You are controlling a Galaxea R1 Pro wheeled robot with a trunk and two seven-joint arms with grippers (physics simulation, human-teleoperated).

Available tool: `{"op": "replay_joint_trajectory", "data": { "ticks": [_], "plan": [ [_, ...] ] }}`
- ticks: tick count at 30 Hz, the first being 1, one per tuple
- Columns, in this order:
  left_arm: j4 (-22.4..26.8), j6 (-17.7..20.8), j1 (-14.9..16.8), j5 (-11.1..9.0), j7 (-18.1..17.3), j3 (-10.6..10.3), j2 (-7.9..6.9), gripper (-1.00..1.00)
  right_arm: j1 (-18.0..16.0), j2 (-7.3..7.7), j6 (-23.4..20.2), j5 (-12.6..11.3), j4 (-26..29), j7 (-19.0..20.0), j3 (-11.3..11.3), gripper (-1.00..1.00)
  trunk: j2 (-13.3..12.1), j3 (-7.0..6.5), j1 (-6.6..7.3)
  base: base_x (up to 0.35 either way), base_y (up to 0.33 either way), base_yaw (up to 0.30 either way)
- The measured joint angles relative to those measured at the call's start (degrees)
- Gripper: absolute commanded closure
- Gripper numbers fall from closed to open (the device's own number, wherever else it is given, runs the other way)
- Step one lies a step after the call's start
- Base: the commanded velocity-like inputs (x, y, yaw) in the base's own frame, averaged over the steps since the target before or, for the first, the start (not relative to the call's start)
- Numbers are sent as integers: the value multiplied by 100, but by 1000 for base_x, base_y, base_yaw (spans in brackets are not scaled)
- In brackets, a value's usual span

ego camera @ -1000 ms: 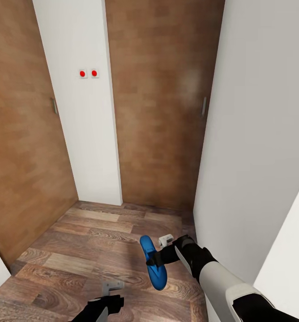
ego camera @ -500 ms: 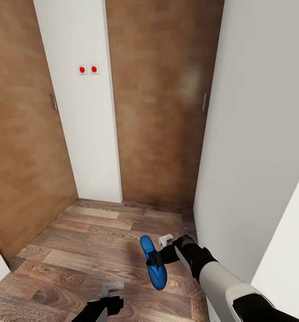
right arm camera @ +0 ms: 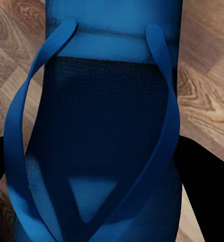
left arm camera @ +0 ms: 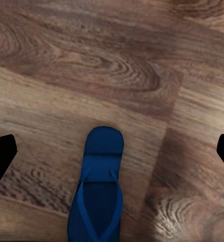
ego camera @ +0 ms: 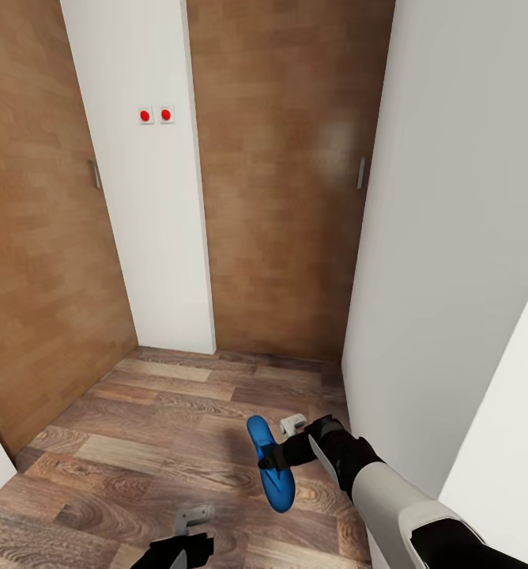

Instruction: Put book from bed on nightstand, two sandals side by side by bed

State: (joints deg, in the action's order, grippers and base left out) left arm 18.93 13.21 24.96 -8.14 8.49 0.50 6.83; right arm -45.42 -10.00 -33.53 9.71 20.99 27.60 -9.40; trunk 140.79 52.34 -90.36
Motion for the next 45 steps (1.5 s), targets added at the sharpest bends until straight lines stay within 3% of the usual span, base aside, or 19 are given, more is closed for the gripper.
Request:
{"op": "replay_joint_trajectory", "data": {
  "ticks": [6, 18, 25, 29, 45],
  "plan": [
    [-6, 2, 0, -3, 101, 18, 0, -100, 0, 0, 15, -1, 2, 0, 0, 100, 241, 108, -132, 0, 0, 0],
    [-8, -4, 0, -12, 120, 23, 0, -100, 0, 0, -22, -15, 96, -6, 0, 100, 258, 374, -164, 0, 0, 0],
    [-8, -6, 0, -13, 129, 21, 0, -100, 0, 0, -973, -13, 559, -9, 9, 100, 267, 529, -182, 0, 0, 0],
    [-8, -9, 0, -6, 133, 17, 0, -100, 0, 0, -1262, -7, 742, -17, 8, 100, 273, 617, -192, 0, 0, 0],
    [-6, -58, 1, 6, 129, 4, 0, -100, 0, 0, -1562, -7, 978, -31, 3, 100, 294, 972, -233, 0, 0, 0]
  ]
}}
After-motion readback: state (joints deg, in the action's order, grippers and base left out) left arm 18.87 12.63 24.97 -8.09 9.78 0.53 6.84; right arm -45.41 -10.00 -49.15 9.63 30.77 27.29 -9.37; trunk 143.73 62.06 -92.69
